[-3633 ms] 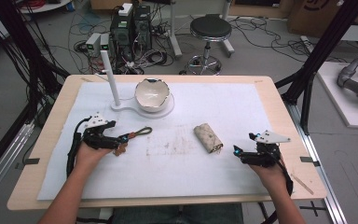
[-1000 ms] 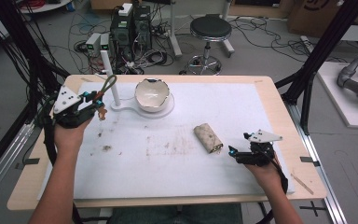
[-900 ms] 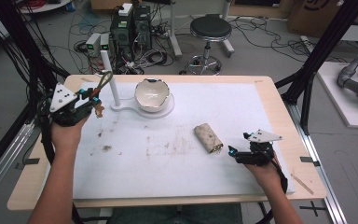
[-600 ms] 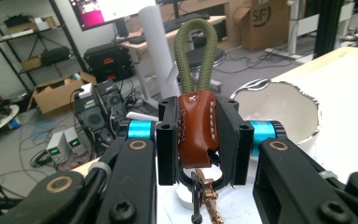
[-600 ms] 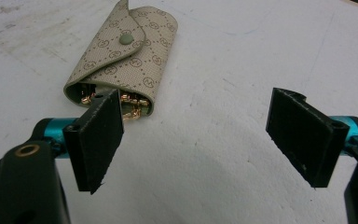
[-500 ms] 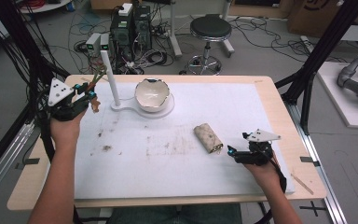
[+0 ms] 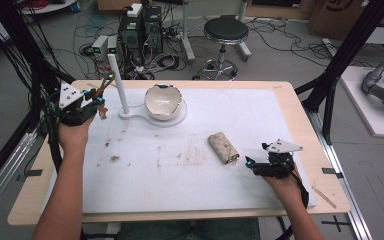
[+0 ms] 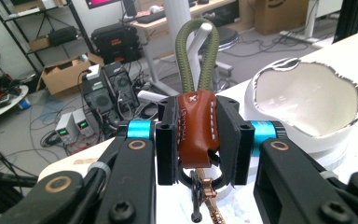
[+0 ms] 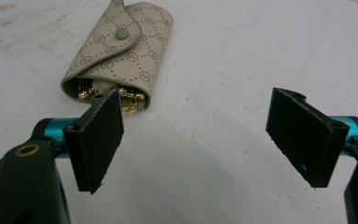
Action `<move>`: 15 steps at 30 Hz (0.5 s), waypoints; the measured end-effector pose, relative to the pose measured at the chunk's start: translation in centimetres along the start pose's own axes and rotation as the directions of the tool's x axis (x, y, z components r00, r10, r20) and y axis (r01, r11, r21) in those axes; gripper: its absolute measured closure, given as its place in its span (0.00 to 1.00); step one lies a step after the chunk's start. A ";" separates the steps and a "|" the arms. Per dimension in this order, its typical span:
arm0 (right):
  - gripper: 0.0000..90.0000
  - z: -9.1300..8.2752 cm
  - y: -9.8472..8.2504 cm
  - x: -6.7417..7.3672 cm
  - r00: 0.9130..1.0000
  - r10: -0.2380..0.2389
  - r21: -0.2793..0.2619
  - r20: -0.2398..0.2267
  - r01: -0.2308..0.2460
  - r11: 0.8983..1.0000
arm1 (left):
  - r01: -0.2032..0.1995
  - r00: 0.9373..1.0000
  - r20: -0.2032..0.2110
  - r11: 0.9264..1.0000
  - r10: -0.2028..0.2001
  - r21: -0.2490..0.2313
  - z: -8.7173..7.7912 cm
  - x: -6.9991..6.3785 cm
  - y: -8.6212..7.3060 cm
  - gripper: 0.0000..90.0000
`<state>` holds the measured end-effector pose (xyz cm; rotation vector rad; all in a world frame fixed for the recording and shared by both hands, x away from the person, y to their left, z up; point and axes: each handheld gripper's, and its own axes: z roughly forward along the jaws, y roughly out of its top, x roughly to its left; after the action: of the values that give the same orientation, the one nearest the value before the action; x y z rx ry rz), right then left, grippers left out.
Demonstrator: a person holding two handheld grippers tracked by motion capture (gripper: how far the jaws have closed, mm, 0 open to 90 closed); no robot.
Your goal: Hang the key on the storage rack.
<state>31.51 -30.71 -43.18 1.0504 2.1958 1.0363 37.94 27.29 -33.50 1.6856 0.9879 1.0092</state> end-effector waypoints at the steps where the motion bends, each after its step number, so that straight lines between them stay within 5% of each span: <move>1: 0.21 0.0 0.0 0.0 1.000 0.001 0.000 0.003 -0.001 1.000 | -0.004 1.000 0.000 1.000 0.004 0.007 0.1 0.0 0.0 0.78; 6: 0.21 0.0 0.0 -0.1 1.000 0.000 -0.001 0.001 0.000 1.000 | -0.002 1.000 0.004 1.000 0.002 0.016 0.3 0.0 -0.3 0.73; 15: 0.21 -0.2 -0.1 -0.1 1.000 -0.003 -0.006 0.001 0.003 1.000 | 0.052 0.998 0.037 0.999 -0.053 0.016 0.5 -0.1 -0.8 0.49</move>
<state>31.42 -30.91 -43.13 1.0443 2.1911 1.0403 38.19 27.28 -34.44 1.6761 1.0119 0.9348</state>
